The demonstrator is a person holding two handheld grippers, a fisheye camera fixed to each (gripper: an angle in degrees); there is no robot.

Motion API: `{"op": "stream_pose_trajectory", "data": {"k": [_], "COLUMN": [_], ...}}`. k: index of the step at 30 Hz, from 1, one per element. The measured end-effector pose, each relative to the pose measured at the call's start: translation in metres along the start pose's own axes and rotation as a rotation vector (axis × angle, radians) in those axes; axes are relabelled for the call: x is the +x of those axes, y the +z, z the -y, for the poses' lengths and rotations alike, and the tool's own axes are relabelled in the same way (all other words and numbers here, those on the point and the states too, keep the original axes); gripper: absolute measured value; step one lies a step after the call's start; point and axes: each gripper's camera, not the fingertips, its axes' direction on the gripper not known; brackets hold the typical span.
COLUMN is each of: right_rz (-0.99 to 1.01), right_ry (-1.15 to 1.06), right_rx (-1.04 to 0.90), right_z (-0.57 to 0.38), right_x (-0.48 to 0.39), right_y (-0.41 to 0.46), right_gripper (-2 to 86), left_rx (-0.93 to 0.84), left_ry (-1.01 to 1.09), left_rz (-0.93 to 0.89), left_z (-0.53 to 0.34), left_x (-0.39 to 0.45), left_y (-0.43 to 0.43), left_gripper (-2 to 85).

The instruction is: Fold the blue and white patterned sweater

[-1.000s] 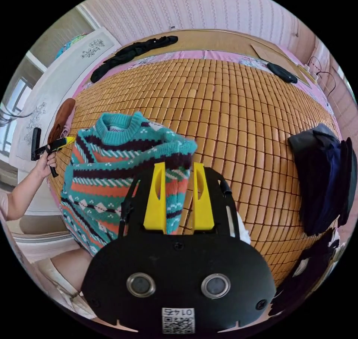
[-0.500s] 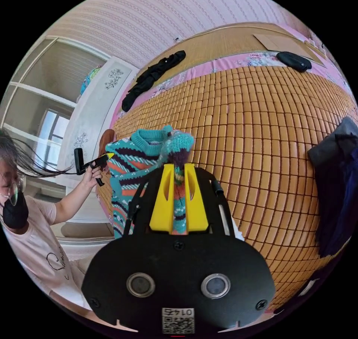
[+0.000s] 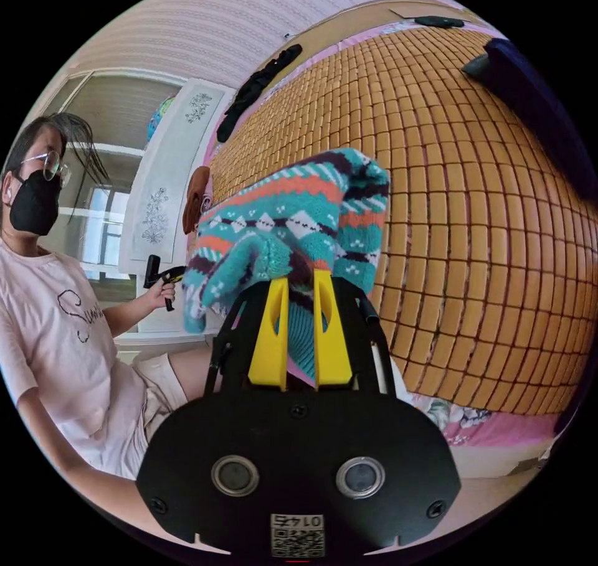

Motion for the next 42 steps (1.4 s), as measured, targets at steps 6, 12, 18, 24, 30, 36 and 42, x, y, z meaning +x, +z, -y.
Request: {"op": "stream_pose_trajectory", "data": {"k": [6, 12, 18, 24, 30, 36, 42], "right_rz": [-0.192, -0.251, -0.246, -0.032, -0.363, -0.528, -0.708], "right_ry": [0.080, 0.088, 0.220, 0.435, 0.326, 0.276, -0.014], "right_rx": [-0.038, -0.141, -0.022, 0.159, 0.090, -0.110, -0.215], "right_z": [-0.031, -0.030, -0.038, -0.041, -0.008, 0.016, 0.059], "right_x": [-0.017, -0.037, -0.061, -0.056, -0.111, -0.139, -0.231], "right_y": [0.023, 0.021, 0.033, 0.081, 0.135, 0.166, 0.181], "right_gripper": [7.2, 5.6, 8.0, 9.0, 6.3, 4.6, 0.2], "left_rx": [0.041, -0.004, -0.186, -0.130, -0.134, -0.108, -0.038], "left_ry": [-0.118, 0.015, -0.047, 0.110, 0.138, 0.237, 0.368], "left_rz": [0.002, 0.118, 0.046, 0.192, 0.340, 0.512, 0.620], "left_z": [-0.047, -0.045, -0.047, -0.052, -0.050, -0.074, -0.123], "left_x": [-0.016, 0.024, 0.020, 0.064, 0.084, 0.087, 0.128], "left_y": [0.005, 0.045, 0.123, 0.129, 0.142, 0.200, 0.169], "left_gripper": [1.0, 10.4, 10.9, 5.1, 6.4, 7.6, 3.7]}}
